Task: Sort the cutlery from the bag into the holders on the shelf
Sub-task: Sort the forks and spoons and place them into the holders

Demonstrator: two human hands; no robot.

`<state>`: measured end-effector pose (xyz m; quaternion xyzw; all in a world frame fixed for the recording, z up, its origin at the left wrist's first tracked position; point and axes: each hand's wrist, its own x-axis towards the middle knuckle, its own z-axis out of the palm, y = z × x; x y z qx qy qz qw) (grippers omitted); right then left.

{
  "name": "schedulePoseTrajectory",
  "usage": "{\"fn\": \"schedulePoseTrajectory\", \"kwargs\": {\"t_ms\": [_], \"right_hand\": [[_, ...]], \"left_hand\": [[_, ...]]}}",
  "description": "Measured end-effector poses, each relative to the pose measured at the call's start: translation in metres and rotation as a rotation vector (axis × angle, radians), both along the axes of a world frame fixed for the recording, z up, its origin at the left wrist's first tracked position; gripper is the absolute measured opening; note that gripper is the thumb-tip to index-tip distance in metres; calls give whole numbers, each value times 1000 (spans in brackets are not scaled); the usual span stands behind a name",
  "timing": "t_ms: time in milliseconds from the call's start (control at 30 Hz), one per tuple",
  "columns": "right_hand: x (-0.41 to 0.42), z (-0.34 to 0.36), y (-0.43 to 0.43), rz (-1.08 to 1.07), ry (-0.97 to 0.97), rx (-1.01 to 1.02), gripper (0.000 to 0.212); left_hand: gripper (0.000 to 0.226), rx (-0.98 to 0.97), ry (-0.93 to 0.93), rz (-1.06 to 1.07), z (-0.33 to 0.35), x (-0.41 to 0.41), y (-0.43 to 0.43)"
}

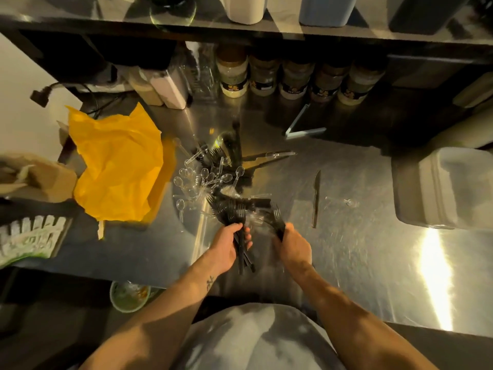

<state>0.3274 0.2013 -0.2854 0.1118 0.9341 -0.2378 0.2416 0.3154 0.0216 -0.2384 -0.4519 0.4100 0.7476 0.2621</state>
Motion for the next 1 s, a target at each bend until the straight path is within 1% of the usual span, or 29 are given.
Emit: {"fn": "schedulePoseTrajectory", "kwargs": {"t_ms": [100, 233, 333, 533, 633, 700, 767, 833, 867, 933, 1000], "right_hand": [[2, 0, -6, 12, 56, 57, 12], [3, 6, -11, -16, 87, 98, 16], [2, 8, -14, -60, 70, 92, 17], [1, 17, -18, -236, 36, 10, 9], [5, 23, -20, -247, 91, -19, 14], [5, 29, -27, -258, 105, -80, 14], [3, 32, -37, -234, 84, -176, 22], [-1, 32, -50, -170, 73, -280, 31], [-2, 33, -56, -133, 57, -316, 29], [-7, 43, -69, -56, 36, -323, 22], [-10, 51, -77, -5, 55, -307, 21]], "left_hand": [[16, -2, -15, 23, -2, 6, -7], [24, 11, -20, -2, -3, 10, -15], [27, 10, -32, -16, -5, 9, -21], [21, 57, -12, -17, 3, 2, -24], [19, 65, 3, -39, 5, -1, -23], [17, 78, 22, -57, 5, -4, -23], [11, 105, 65, -99, 6, -7, -22], [20, 141, 108, -170, 7, -10, -23], [28, 158, 124, -207, 7, -12, -23], [49, 195, 155, -261, 8, -16, -26], [62, 206, 171, -258, 6, -20, -29]]}}
